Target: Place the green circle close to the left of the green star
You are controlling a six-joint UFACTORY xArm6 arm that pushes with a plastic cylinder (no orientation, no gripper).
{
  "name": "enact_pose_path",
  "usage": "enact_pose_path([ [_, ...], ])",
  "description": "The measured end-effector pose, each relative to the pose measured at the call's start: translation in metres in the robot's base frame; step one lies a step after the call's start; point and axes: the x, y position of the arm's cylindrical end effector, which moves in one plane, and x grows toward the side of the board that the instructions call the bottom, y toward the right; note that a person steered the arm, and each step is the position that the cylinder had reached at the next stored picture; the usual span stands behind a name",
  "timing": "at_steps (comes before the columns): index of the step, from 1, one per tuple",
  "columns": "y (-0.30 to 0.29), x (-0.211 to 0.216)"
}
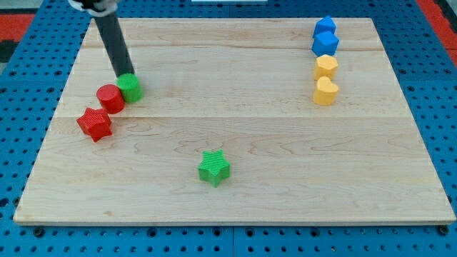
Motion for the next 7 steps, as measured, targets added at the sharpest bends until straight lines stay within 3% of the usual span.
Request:
enact_pose_path([
  [1,0.022,0.024],
  [2,-0.001,0.031],
  [4,0.095,0.112],
  [5,0.105,0.131],
  [6,0.077,0.113],
  [7,0.108,0.137],
])
